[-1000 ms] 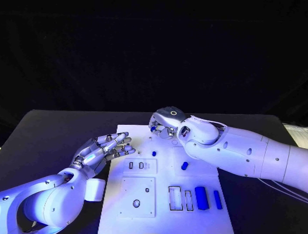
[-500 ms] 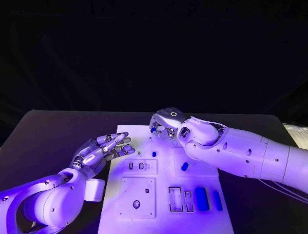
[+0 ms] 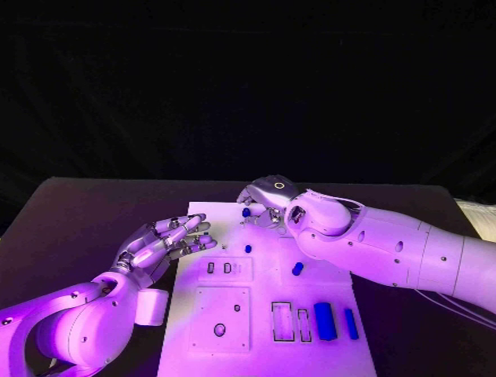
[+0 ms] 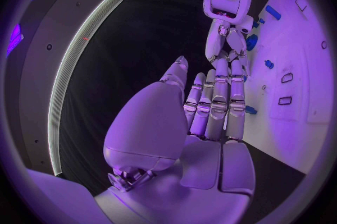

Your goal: Assemble the parts on the task board

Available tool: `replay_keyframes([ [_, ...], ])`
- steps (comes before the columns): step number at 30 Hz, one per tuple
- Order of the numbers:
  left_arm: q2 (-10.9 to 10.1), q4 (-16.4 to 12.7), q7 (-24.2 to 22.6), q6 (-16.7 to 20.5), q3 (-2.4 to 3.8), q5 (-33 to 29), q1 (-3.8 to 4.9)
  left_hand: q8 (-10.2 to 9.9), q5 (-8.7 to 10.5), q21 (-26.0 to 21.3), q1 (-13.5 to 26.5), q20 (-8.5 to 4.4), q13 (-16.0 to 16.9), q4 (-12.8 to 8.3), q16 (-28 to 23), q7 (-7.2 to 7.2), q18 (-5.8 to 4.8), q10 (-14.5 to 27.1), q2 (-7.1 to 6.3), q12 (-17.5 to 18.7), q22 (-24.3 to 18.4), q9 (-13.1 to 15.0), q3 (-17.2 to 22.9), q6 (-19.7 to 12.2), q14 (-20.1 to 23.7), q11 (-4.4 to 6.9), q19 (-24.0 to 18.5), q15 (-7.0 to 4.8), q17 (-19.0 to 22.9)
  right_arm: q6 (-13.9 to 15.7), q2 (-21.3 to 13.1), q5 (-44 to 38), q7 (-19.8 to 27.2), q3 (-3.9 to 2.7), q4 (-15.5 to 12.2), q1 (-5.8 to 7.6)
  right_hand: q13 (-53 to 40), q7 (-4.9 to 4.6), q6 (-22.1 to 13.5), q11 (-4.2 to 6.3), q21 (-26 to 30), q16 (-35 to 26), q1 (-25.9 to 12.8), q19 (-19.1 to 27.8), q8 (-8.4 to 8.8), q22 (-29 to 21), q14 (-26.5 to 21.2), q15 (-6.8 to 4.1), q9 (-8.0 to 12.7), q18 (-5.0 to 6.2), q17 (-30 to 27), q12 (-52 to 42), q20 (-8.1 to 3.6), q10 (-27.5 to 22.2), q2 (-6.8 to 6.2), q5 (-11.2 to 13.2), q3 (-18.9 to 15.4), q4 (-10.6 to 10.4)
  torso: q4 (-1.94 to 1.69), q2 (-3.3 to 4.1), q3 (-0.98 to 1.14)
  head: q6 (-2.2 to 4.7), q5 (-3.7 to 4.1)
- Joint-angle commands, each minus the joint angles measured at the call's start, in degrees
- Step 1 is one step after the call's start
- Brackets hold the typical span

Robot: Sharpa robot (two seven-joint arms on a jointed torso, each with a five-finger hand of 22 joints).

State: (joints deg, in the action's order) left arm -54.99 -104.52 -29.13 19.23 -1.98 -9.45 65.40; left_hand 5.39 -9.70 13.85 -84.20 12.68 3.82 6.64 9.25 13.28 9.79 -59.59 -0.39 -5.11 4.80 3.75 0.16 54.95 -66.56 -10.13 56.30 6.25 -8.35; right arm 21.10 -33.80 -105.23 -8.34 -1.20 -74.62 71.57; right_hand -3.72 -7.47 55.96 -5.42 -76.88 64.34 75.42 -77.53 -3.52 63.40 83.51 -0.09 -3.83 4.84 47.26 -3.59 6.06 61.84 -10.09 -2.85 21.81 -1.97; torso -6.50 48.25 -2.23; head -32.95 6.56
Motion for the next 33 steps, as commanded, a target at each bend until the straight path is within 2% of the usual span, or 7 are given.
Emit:
replay_keyframes([
  [1,0.01,-0.07,-0.30,-1.13,0.05,0.07,0.06,-0.31,0.19,-0.14,0.16,0.12,-0.09,-0.46,-0.27,0.20,0.68,0.46,0.42,0.14,-0.09,-0.02,0.00,-0.36,-0.03,0.12,0.11,0.36,-0.10,0.51,-0.74,-0.19,-0.28,-0.01,-0.73,0.01,-0.21,-0.32,0.69,0.33,-0.04,-0.21,0.92,-0.33,-0.38,0.49,0.08,0.19,-0.14,0.27,0.20,-0.60,-0.06,1.32,0.38,-0.05,-0.51,-0.15,0.03,0.02,0.03,0.04,0.04],
  [6,0.02,0.07,-0.25,-1.10,0.05,0.24,0.06,-0.33,0.20,-0.16,0.15,0.13,-0.09,-0.51,-0.30,0.20,0.68,0.50,0.42,0.17,-0.11,-0.03,0.00,-0.39,-0.03,0.11,0.11,0.36,-0.11,3.68,-4.15,0.38,-1.31,-0.21,-3.91,0.02,-0.76,-0.49,2.28,1.11,-1.76,2.20,1.43,-2.12,-0.52,3.78,1.03,-0.49,-0.24,-0.37,3.56,-1.86,-0.57,5.98,0.91,-0.37,-0.06,-1.10,0.30,-0.07,0.09,0.31,0.00],
  [12,0.22,0.12,0.02,-1.13,0.05,2.14,0.06,-0.30,0.20,-0.33,-0.03,0.18,-0.06,-0.72,-0.58,0.18,0.66,0.45,0.59,0.14,-0.23,0.01,0.11,-0.31,0.22,0.12,-0.02,0.42,-0.13,5.99,-10.60,5.72,-2.70,-1.29,-9.59,0.10,-3.26,-0.33,4.52,2.67,-5.82,8.72,1.34,-5.72,-0.97,11.30,2.94,-1.59,-0.42,-1.78,12.91,-5.76,-1.52,15.62,0.09,-1.03,0.40,-2.12,0.85,-0.19,0.27,0.62,0.10],
  [18,0.42,0.09,0.62,-0.97,0.04,4.56,0.06,-0.25,0.20,-0.55,-0.13,0.24,-0.05,-0.89,-0.90,0.17,0.64,0.35,0.76,0.10,-0.36,0.04,0.21,-0.18,0.52,0.12,-0.22,0.49,-0.14,1.87,-16.35,15.01,-4.63,-1.99,-13.40,0.32,-13.13,0.95,3.59,4.15,-8.78,14.91,-1.99,-8.23,-0.43,16.89,4.05,-2.84,-0.12,-2.87,22.27,-16.19,-2.83,23.42,-2.02,-3.76,-4.19,-4.55,1.48,-0.41,0.54,0.65,0.12],
  [21,0.59,0.15,1.03,-1.02,0.04,6.23,0.06,-0.23,0.21,-0.66,-0.18,0.28,-0.04,-0.99,-1.07,0.15,0.64,0.32,0.81,0.09,-0.43,0.04,0.26,-0.14,0.67,0.12,-0.32,0.53,-0.14,-1.62,-18.45,18.47,-5.56,-2.14,-13.90,0.38,-38.27,0.83,2.37,4.01,-9.73,17.60,-1.38,-8.77,-0.96,18.66,3.85,-2.64,-0.26,-3.18,26.07,-37.52,-2.79,19.37,-0.79,-5.63,-11.37,-7.03,1.75,-0.47,0.79,0.69,0.15],
  [23,0.65,0.15,1.20,-1.03,0.04,6.75,0.06,-0.23,0.21,-0.72,-0.19,0.30,-0.05,-1.04,-1.15,0.15,0.63,0.32,0.81,0.10,-0.46,0.04,0.27,-0.13,0.75,0.11,-0.39,0.55,-0.14,-3.09,-19.03,19.40,-5.92,-2.18,-13.80,0.39,-46.36,0.64,1.95,3.75,-10.01,18.31,-0.66,-8.97,-1.07,19.26,3.99,-2.45,-0.26,-3.29,27.28,-44.36,-2.44,18.48,-0.26,-6.39,-14.17,-8.54,1.95,-0.44,0.92,0.64,-0.02],
  [33,0.96,0.23,1.51,-1.11,0.03,7.44,0.05,-0.24,0.21,-0.76,-0.19,0.31,-0.05,-1.06,-1.21,0.15,0.63,0.33,0.82,0.10,-0.48,0.04,0.27,-0.12,0.80,0.10,-0.43,0.57,-0.14,-6.17,-18.44,19.81,-6.76,-2.21,-11.38,0.18,-62.05,0.13,1.03,3.19,-10.80,20.37,1.68,-9.71,-1.36,21.04,4.50,-1.89,-0.23,-3.62,31.18,-58.08,-1.97,19.01,0.18,-6.83,-17.99,-12.07,1.73,-0.39,0.86,0.36,0.27],
])
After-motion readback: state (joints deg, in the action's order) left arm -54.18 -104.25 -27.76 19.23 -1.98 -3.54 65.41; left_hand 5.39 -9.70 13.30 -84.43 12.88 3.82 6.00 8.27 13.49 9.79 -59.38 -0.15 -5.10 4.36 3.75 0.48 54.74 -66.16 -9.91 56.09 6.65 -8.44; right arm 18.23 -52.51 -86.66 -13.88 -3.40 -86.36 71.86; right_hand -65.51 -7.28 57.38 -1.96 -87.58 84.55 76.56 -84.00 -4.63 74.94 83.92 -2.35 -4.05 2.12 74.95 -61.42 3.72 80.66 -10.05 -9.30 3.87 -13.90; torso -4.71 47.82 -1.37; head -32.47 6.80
